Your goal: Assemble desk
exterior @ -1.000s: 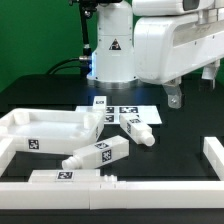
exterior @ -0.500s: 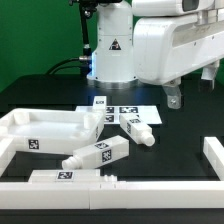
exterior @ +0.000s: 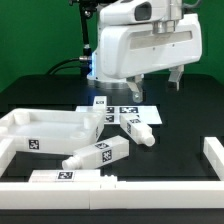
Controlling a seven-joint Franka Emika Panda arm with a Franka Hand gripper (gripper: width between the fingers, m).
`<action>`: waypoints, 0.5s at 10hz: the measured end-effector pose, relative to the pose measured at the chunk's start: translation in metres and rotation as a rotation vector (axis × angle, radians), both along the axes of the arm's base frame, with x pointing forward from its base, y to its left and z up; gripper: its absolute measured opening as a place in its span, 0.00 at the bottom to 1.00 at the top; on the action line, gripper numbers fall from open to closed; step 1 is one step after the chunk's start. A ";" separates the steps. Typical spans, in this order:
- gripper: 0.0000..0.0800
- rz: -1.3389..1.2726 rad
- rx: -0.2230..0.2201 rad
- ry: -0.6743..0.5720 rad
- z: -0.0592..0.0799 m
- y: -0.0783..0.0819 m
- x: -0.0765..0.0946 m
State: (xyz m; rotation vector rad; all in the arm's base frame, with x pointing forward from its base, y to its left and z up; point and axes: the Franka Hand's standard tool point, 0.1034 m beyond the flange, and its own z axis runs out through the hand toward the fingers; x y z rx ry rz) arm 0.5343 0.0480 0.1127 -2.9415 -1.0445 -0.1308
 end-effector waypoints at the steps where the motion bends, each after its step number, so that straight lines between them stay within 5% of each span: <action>1: 0.81 0.001 0.001 -0.005 0.001 0.000 0.003; 3: 0.81 -0.008 0.001 0.002 -0.003 0.000 0.000; 5: 0.81 -0.106 -0.017 0.079 -0.035 -0.001 -0.039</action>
Offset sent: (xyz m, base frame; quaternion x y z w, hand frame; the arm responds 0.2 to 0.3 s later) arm -0.0637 -0.0271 -0.0543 -0.0243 -0.1096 0.1210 0.9863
